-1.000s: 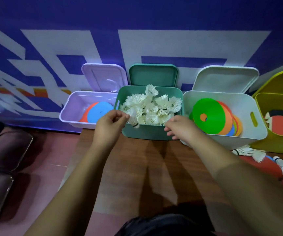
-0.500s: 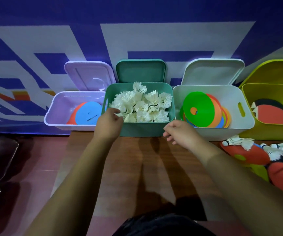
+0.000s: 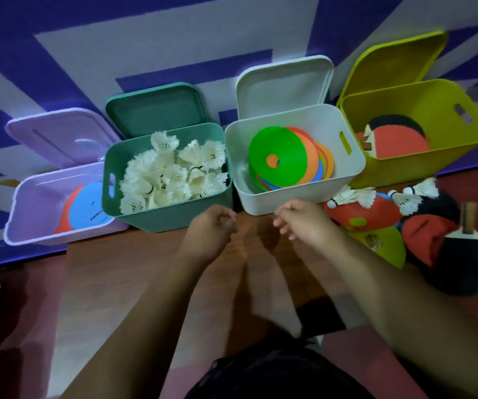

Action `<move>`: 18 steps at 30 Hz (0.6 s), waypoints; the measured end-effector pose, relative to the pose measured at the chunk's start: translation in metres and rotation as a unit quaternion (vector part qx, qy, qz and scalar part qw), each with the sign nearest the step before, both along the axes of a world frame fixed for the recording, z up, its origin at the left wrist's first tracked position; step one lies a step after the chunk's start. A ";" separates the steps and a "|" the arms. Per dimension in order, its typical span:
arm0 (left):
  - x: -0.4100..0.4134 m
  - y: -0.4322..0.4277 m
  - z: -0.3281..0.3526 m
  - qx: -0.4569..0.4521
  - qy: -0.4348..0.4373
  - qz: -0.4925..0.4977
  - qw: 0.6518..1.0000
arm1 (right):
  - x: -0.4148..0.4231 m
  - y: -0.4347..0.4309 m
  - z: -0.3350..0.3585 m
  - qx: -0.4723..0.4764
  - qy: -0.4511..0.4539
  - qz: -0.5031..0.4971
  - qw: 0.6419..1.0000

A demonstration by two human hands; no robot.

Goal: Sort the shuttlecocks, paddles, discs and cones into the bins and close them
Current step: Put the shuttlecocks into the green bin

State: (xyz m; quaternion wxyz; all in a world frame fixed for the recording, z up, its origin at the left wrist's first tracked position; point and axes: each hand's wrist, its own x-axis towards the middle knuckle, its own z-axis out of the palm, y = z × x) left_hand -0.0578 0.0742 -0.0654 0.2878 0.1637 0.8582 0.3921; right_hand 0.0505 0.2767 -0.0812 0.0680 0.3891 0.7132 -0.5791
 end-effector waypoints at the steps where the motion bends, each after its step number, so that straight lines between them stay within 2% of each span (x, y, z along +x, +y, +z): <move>1: 0.006 0.014 -0.003 -0.002 -0.006 -0.016 1.000 | 0.011 0.010 -0.002 0.000 -0.003 -0.013 1.000; 8: 0.053 0.109 -0.028 -0.013 -0.029 -0.136 0.990 | 0.082 0.080 -0.024 -0.035 -0.016 -0.152 0.988; 12: 0.073 0.158 -0.040 -0.034 -0.027 -0.186 0.982 | 0.110 0.116 -0.035 -0.037 -0.014 -0.189 0.981; 18: 0.088 0.225 -0.058 -0.060 0.048 -0.307 0.949 | 0.136 0.167 -0.048 -0.024 -0.025 -0.208 0.978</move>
